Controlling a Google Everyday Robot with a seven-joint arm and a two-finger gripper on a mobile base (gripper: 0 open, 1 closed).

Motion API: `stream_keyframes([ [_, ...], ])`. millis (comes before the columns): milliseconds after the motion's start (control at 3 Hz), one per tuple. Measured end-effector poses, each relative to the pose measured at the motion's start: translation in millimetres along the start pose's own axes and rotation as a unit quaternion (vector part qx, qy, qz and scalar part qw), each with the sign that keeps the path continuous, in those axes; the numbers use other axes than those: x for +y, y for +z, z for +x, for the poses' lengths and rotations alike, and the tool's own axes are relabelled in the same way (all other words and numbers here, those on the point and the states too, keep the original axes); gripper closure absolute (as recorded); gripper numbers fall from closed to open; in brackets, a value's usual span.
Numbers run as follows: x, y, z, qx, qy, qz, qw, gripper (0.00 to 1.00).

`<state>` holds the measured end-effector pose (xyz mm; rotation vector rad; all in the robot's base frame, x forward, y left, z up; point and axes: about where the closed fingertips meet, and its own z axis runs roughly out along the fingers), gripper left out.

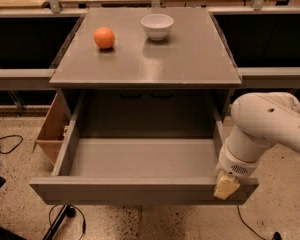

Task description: Open top drawer

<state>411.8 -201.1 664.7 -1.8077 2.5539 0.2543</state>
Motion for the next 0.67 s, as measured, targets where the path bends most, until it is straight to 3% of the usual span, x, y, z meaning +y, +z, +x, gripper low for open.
stream_keyframes([
  [333, -11, -40, -10, 0.007, -0.009, 0.031, 0.9995, 0.01],
  [667, -21, -103, -24, 0.013, -0.032, 0.069, 0.9970, 0.00],
])
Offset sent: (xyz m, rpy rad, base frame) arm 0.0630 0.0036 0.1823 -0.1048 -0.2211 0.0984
